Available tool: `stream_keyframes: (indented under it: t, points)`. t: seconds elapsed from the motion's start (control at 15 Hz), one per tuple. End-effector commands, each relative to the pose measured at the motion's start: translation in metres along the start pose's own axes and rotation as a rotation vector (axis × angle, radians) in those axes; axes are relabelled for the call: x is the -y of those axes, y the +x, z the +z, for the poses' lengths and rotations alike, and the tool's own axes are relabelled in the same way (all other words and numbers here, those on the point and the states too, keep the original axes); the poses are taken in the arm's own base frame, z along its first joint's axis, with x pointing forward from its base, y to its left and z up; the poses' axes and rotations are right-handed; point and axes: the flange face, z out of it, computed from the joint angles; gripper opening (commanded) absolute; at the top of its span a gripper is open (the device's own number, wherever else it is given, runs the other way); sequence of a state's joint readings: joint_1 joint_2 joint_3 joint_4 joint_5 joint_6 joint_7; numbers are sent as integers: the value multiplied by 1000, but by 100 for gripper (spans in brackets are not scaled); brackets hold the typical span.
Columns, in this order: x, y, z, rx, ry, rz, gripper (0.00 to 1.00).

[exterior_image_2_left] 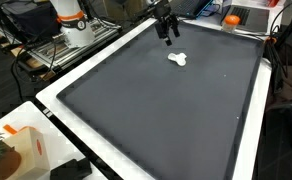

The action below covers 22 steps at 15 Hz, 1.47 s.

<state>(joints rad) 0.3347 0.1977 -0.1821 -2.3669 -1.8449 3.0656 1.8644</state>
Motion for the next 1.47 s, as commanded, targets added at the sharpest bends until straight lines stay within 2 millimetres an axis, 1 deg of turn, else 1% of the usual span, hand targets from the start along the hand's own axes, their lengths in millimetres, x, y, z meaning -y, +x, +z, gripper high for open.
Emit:
stream_keyframes:
  t: [0.0, 0.13, 0.4, 0.6, 0.73, 1.0, 1.2, 1.4]
  points:
    - [10, -2, 10, -47, -41, 56, 100]
    - [16, -12, 17, -81, -80, 68, 100]
    - [29, -41, 37, -153, -139, 83, 100]
    - [31, -57, 44, -212, -187, 111, 100]
    - [28, -64, 40, -266, -217, 145, 100]
    - [28, -78, 22, -350, -223, 183, 100]
    - [27, -86, 11, -368, -218, 196, 100]
    - [22, -86, -2, -345, -162, 246, 100]
